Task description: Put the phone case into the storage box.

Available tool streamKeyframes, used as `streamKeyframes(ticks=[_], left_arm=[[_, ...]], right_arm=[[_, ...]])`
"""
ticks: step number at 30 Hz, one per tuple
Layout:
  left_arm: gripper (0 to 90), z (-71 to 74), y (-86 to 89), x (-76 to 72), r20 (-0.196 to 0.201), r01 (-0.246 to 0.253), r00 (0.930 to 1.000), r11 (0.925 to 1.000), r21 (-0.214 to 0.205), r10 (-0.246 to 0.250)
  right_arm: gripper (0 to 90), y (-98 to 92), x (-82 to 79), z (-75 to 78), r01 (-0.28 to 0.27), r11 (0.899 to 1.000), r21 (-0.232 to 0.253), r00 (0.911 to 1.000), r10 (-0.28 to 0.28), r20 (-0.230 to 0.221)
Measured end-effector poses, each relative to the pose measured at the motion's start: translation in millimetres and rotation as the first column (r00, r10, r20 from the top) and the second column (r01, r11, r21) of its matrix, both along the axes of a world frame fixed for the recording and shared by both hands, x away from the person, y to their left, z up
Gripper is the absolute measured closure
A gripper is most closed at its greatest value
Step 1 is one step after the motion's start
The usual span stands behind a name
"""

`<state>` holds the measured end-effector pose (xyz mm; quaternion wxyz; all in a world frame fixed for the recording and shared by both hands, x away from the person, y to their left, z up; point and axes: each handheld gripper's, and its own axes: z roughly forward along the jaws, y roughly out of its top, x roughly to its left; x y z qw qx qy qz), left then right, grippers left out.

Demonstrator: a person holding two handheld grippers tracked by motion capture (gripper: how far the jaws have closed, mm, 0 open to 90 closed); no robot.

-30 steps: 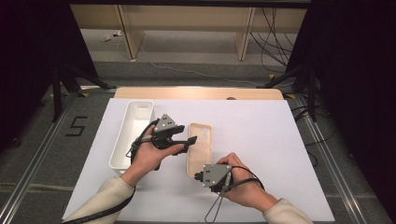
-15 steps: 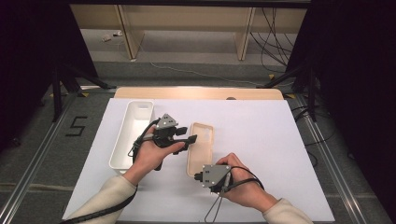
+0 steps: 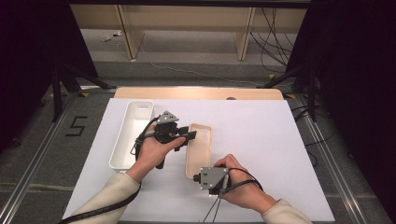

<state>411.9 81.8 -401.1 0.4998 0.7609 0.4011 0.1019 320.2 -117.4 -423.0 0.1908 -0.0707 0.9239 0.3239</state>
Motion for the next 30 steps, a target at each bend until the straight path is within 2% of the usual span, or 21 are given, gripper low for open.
streamKeyframes(ticks=[8, 21, 30], left_arm=[[67.5, 1.4, -0.5, -0.3, -0.013, 0.007, 0.9999, 0.9997, -0.021, -0.007], [74.4, 5.6, -2.0, -4.8, -0.023, 0.011, 0.9997, 0.9974, -0.071, -0.012], [80.1, 13.9, -7.8, -13.8, 0.012, 0.037, 0.9993, 0.9913, -0.126, -0.036]], right_arm=[[88.7, 0.9, -0.3, -1.2, -0.006, 1.0, -0.01, 1.0, 0.006, 0.007], [88.7, 2.1, 2.2, -6.6, 0.003, 0.999, -0.04, 0.9999, -0.004, -0.014], [88.7, 1.8, 4.4, -9.8, 0.024, 0.999, -0.044, 0.9997, -0.024, -0.004]])
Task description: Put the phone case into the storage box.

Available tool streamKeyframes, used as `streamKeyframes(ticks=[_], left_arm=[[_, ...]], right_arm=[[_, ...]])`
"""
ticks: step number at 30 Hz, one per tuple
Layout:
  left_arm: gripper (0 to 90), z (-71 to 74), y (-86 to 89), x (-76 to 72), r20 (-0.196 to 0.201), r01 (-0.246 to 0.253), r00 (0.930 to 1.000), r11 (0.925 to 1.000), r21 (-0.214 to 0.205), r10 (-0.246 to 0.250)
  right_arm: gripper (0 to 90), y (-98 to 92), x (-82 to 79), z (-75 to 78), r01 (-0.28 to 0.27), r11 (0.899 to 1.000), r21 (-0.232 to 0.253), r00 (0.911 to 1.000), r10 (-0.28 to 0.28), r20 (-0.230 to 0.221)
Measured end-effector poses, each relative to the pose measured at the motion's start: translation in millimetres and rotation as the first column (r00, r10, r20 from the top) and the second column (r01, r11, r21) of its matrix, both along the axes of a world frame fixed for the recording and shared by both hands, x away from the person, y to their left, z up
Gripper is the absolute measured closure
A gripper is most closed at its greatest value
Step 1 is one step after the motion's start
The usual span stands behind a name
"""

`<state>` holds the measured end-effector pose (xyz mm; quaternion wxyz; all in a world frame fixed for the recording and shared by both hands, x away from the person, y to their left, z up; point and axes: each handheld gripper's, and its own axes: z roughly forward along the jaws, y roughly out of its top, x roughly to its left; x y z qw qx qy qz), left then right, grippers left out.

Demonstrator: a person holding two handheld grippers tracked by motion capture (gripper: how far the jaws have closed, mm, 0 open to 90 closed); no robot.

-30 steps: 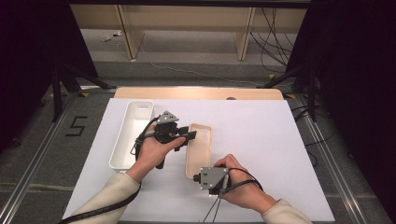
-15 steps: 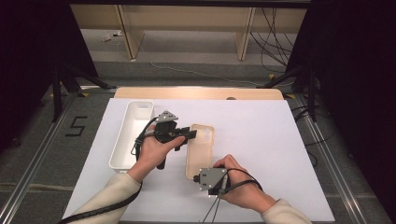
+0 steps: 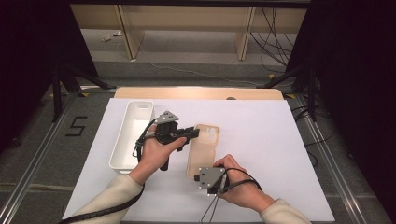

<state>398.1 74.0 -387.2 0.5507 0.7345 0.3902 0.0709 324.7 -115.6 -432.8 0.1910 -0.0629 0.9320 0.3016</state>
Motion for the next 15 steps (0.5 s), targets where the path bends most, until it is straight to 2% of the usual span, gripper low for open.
streamKeyframes(ticks=[6, 7, 9, 12, 15], left_arm=[[81.8, 4.1, -4.7, -5.9, 0.023, 0.019, 0.9996, 0.9996, -0.022, -0.019], [81.9, 4.8, -5.2, -6.4, 0.029, 0.022, 0.9993, 0.9995, -0.021, -0.022], [82.1, 5.8, -5.5, -7.6, 0.069, 0.014, 0.9975, 0.9997, 0.021, -0.016], [82.2, 5.3, -2.9, -6.4, 0.073, 0.008, 0.9973, 0.9998, 0.017, -0.009], [82.1, 4.8, -0.5, -5.5, 0.095, -0.002, 0.9955, 0.9995, 0.031, -0.001]], right_arm=[[87.3, 0.0, 1.8, -1.7, 0.021, 1.0, -0.007, 0.9998, -0.021, -0.001], [85.2, 0.0, 2.4, -1.8, 0.024, 1.0, -0.006, 0.9997, -0.024, -0.006], [78.0, 0.1, 3.1, -2.6, 0.03, 1.0, -0.004, 0.9995, -0.03, -0.013], [70.1, -0.6, 4.0, -1.6, 0.058, 0.998, 0.025, 0.9982, -0.058, -0.014], [64.2, -2.7, 5.9, 1.1, 0.072, 0.996, 0.048, 0.9973, -0.071, -0.019]])
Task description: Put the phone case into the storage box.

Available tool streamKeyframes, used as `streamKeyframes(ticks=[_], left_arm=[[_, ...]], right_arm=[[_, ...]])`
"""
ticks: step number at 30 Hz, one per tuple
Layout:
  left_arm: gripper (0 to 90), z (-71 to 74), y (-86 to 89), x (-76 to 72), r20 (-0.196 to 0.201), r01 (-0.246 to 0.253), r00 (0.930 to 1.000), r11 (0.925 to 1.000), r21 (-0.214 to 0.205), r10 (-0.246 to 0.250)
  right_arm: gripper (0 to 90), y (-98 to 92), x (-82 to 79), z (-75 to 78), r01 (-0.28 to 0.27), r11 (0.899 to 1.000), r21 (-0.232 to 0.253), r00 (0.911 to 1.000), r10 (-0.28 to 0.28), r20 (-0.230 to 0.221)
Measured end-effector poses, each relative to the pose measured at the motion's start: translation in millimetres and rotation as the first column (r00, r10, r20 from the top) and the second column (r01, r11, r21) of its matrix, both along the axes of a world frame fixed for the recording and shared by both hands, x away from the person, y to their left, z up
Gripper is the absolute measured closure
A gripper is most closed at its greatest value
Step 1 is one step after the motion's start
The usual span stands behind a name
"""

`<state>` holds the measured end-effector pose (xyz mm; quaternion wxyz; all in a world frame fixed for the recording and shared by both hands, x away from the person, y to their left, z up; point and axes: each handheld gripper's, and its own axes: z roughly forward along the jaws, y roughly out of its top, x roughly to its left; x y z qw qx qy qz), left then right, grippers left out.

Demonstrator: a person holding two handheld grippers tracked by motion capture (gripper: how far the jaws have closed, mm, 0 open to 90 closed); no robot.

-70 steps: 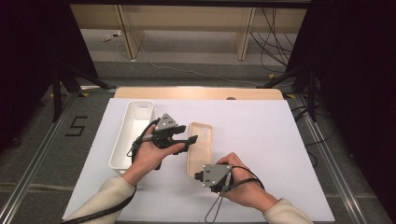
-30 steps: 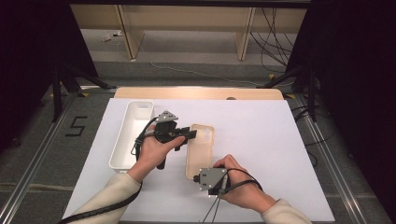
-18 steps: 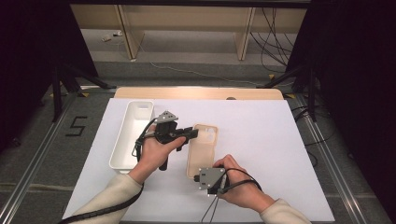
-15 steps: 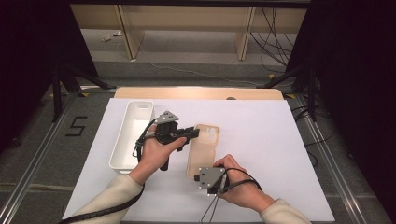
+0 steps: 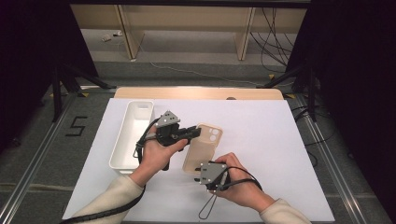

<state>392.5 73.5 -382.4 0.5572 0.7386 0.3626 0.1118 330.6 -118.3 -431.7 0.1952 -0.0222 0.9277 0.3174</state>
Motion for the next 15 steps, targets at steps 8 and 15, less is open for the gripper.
streamKeyframes(ticks=[8, 15], left_arm=[[82.1, 2.9, 4.0, -0.9, 0.059, -0.016, 0.9981, 0.9996, 0.025, 0.015], [82.0, 4.8, 7.9, -1.7, 0.09, -0.034, 0.9954, 0.999, 0.028, 0.031]], right_arm=[[44.6, -7.9, 3.9, 1.7, 0.063, 0.995, 0.083, 0.998, -0.063, -0.012], [38.4, -14.6, 5.1, 2.8, 0.098, 0.986, 0.138, 0.9952, -0.095, -0.023]])
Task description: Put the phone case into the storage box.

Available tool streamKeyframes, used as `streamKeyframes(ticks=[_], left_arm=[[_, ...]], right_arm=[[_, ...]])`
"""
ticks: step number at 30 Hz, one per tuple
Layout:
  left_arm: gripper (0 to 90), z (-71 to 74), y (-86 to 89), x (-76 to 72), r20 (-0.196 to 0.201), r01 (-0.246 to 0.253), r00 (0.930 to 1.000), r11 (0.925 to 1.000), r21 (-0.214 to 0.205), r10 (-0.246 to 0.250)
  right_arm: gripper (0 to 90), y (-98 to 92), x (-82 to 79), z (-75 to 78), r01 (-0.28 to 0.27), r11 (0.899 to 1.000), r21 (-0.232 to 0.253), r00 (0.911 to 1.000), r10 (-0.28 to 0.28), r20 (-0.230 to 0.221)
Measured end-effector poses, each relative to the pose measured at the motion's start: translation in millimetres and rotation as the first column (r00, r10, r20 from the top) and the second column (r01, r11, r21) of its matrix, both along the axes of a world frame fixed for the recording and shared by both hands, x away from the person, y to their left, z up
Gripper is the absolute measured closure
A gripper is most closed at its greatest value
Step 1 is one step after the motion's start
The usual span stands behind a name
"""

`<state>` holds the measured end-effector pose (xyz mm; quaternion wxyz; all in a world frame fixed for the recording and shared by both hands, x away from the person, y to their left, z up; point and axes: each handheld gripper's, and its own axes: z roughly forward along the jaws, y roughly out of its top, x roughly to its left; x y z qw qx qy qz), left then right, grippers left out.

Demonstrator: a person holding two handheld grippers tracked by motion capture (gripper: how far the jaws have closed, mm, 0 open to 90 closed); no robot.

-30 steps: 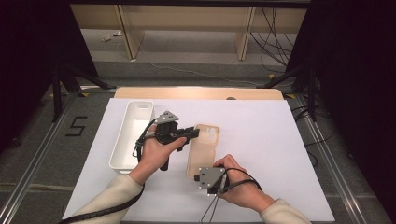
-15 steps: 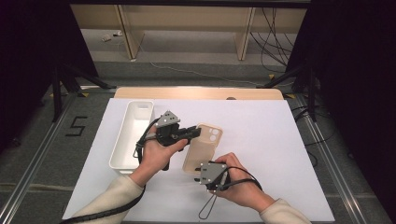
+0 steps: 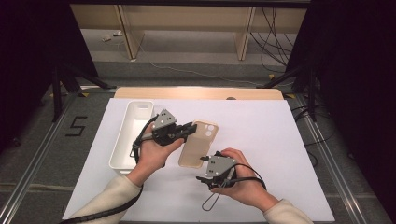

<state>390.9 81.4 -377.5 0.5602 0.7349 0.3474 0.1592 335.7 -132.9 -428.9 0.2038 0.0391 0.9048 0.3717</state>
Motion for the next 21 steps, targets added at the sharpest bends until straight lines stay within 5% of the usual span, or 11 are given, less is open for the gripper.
streamKeyframes(ticks=[21], left_arm=[[82.0, 10.2, 17.6, -2.6, 0.062, -0.04, 0.9972, 0.999, -0.022, 0.041]], right_arm=[[28.1, -31.5, -0.5, 1.0, 0.111, 0.982, 0.156, 0.992, -0.1, -0.077]])
